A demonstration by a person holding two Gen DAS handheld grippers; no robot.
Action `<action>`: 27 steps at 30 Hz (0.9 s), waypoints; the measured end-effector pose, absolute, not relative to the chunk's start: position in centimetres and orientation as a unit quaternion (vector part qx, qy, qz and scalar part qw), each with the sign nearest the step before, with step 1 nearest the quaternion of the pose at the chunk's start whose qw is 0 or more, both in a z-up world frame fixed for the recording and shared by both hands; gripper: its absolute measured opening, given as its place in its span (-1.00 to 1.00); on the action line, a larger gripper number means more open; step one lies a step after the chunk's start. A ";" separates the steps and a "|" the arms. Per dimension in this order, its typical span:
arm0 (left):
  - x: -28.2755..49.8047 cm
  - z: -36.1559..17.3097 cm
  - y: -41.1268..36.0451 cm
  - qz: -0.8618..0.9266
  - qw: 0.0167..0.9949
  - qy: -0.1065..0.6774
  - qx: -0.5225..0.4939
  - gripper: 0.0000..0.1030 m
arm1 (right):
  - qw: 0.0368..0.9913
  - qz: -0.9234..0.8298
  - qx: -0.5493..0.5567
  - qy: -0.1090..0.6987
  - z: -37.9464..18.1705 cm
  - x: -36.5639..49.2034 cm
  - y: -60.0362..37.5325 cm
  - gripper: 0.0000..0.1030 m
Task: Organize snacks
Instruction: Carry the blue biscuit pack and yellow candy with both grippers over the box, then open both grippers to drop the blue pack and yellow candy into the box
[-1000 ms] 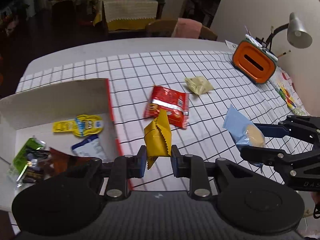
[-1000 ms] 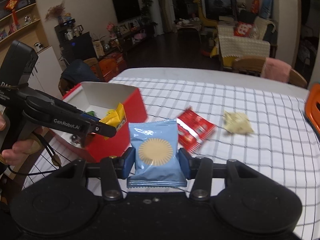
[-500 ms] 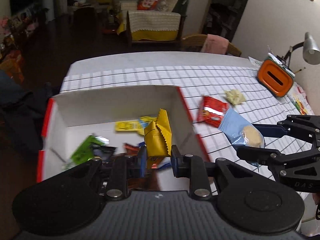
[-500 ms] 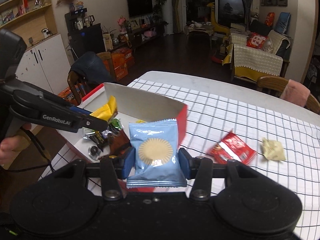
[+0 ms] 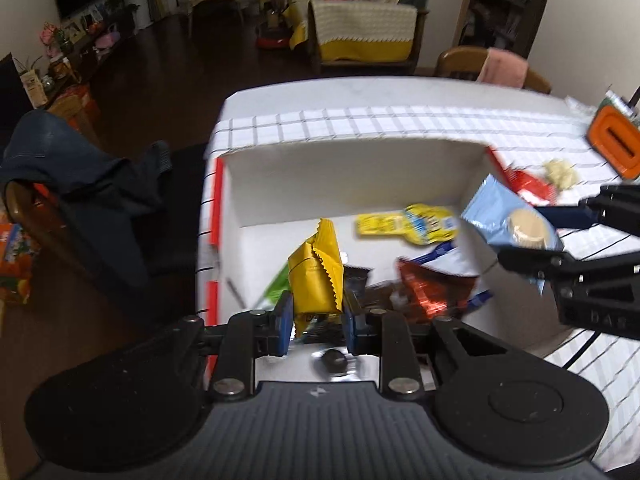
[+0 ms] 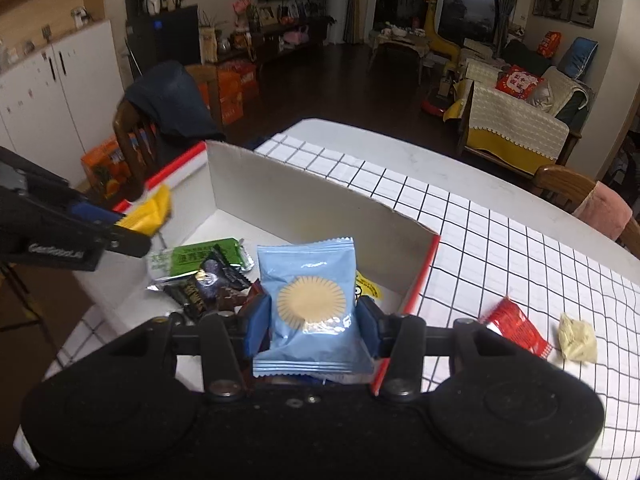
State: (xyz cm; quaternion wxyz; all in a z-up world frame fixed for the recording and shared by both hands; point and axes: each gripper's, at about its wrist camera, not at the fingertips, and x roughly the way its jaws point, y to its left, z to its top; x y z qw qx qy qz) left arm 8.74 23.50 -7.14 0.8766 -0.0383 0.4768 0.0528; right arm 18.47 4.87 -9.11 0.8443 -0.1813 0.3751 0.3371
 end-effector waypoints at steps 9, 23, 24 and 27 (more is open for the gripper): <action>11.1 -9.7 23.1 0.039 0.857 0.514 0.008 -0.53 | 0.829 0.323 -0.213 0.404 -12.9 20.9 8.5 -0.10; 12.9 -12.3 22.4 0.032 0.835 0.550 0.018 -0.53 | 0.807 0.334 -0.199 0.444 -14.6 21.7 9.2 -0.09; 12.8 -12.3 22.3 0.032 0.834 0.550 0.018 -0.53 | 0.806 0.335 -0.198 0.445 -14.6 21.7 9.3 -0.08; 12.7 -12.4 22.3 0.034 0.835 0.548 0.016 -0.53 | 0.806 0.336 -0.200 0.444 -14.5 21.4 9.2 -0.07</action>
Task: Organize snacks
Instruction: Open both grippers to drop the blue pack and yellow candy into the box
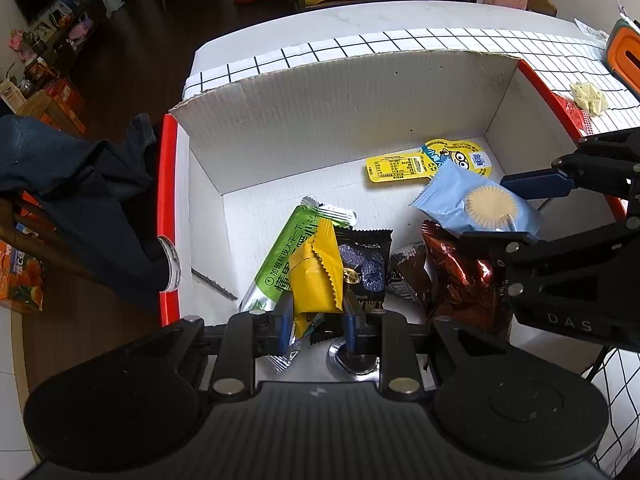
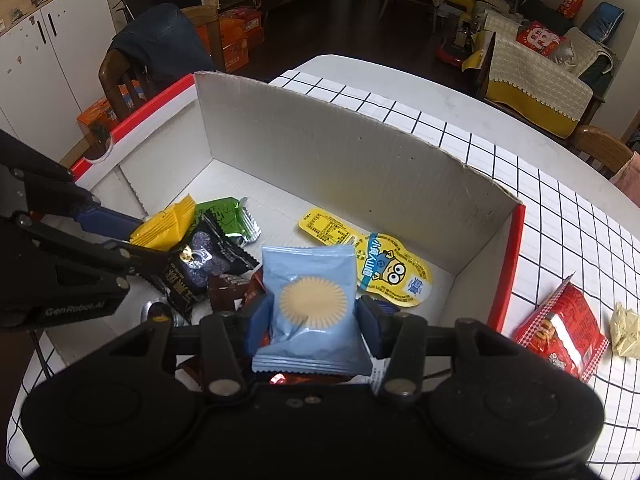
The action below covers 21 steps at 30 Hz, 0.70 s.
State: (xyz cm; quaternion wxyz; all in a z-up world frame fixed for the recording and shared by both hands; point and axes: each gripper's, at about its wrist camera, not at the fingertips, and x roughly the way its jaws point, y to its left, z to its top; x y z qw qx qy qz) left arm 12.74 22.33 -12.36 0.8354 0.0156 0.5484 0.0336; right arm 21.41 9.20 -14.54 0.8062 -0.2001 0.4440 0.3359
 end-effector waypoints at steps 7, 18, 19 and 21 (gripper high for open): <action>12.2 -11.7 22.6 0.035 0.838 0.544 0.006 -0.50 | 0.810 0.349 -0.178 0.436 -13.1 20.7 8.3 0.05; 9.9 -8.6 21.6 0.027 0.859 0.511 0.001 -0.20 | 0.821 0.367 -0.132 0.417 -10.1 18.3 5.6 0.23; 9.7 -8.3 21.5 0.025 0.862 0.506 -0.001 -0.06 | 0.823 0.368 -0.126 0.415 -9.7 18.1 5.2 0.24; 9.2 -7.5 21.1 0.023 0.869 0.494 0.001 0.02 | 0.826 0.370 -0.112 0.409 -9.1 17.7 4.5 0.29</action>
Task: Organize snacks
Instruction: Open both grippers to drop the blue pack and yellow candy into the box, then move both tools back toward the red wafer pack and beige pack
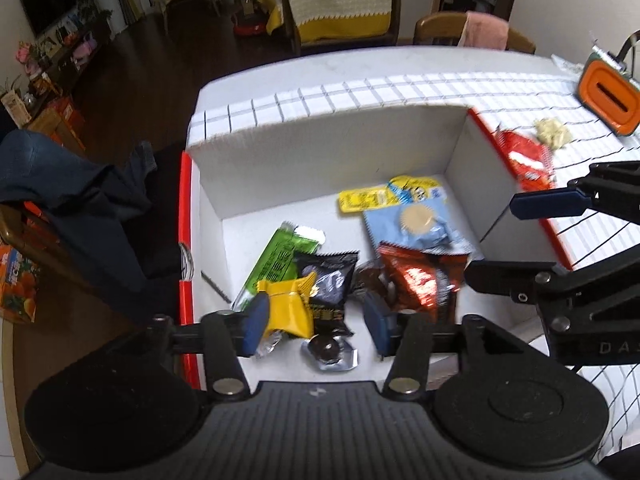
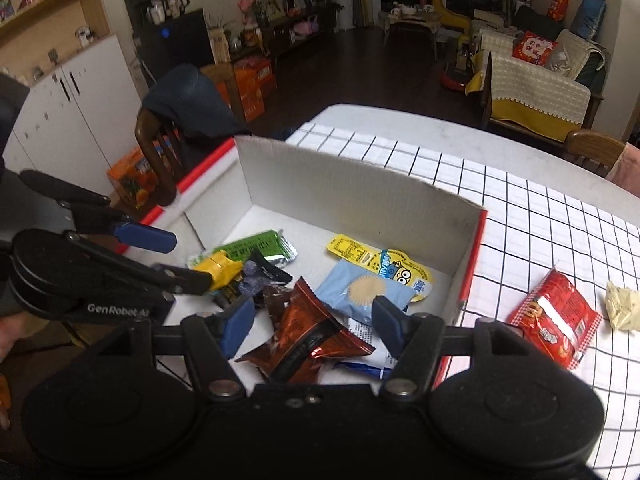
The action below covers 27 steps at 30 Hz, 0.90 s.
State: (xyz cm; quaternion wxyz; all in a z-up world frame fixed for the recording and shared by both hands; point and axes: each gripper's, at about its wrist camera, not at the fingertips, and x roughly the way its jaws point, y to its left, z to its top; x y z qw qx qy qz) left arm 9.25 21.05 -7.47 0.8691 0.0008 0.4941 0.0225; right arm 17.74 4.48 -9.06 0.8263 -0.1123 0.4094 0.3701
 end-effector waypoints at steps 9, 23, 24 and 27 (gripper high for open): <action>8.2 -4.6 18.4 0.012 0.889 0.458 0.005 0.32 | 0.842 0.373 -0.065 0.384 -6.3 16.6 0.3 0.56; 8.7 -1.7 11.0 -0.024 0.910 0.414 0.003 0.57 | 0.873 0.345 -0.025 0.343 -4.1 16.8 -8.8 0.90; 8.9 -1.6 10.4 -0.028 0.911 0.411 0.003 0.57 | 0.875 0.342 -0.024 0.341 -4.1 16.9 -9.6 0.91; 9.6 -1.4 8.3 -0.039 0.913 0.405 0.002 0.60 | 0.881 0.334 -0.025 0.334 -3.9 17.2 -12.1 0.96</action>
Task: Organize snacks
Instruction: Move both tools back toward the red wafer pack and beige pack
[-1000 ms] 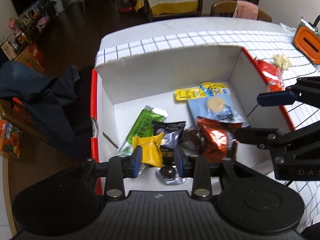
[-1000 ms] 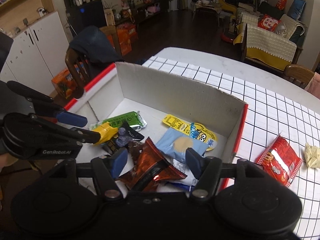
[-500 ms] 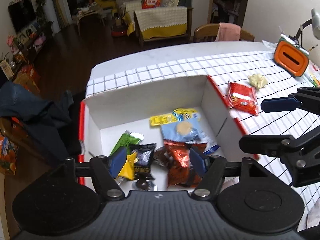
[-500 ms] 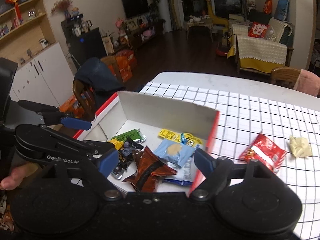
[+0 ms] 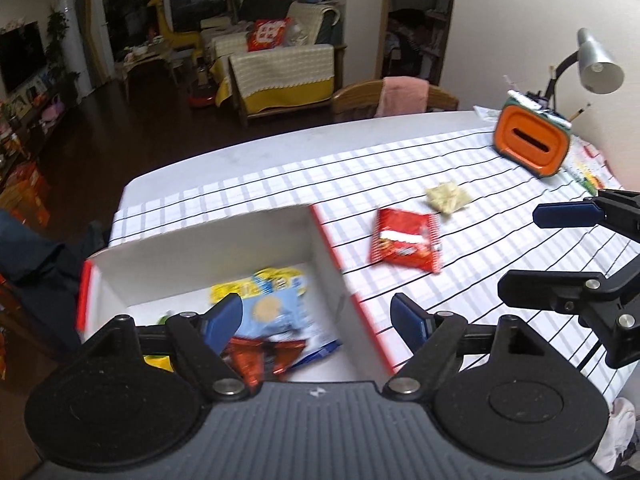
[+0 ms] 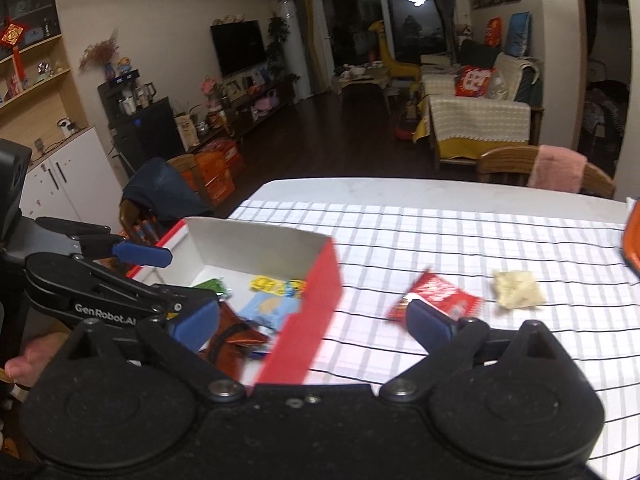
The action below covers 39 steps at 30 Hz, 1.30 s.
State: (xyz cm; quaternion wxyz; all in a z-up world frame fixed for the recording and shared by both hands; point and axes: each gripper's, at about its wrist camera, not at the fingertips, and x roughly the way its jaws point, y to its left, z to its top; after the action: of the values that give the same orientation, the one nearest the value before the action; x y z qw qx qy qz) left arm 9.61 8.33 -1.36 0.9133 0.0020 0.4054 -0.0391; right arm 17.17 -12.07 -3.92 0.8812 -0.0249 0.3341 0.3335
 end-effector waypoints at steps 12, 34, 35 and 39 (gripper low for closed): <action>14.3 -3.0 0.5 -0.030 0.909 0.414 -0.022 0.67 | 0.897 0.286 -0.042 0.333 -5.3 20.8 -20.3 1.00; 16.7 -6.4 -2.2 0.068 0.889 0.446 -0.079 0.67 | 0.824 0.420 -0.201 0.323 -14.1 30.8 -16.1 1.00; 16.7 -6.5 -2.2 0.071 0.889 0.446 -0.080 0.67 | 0.818 0.429 -0.211 0.320 -14.5 31.0 -15.4 1.00; 16.8 -6.8 -2.1 0.077 0.886 0.450 -0.086 0.67 | 0.789 0.462 -0.259 0.312 -16.5 32.0 -12.9 1.00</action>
State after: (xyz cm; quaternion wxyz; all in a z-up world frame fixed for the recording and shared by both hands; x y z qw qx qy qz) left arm 16.75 -2.07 -6.84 0.8856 -0.0857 0.4498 0.0774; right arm 31.99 -12.91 -16.48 0.7888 -0.2591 0.3116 0.4620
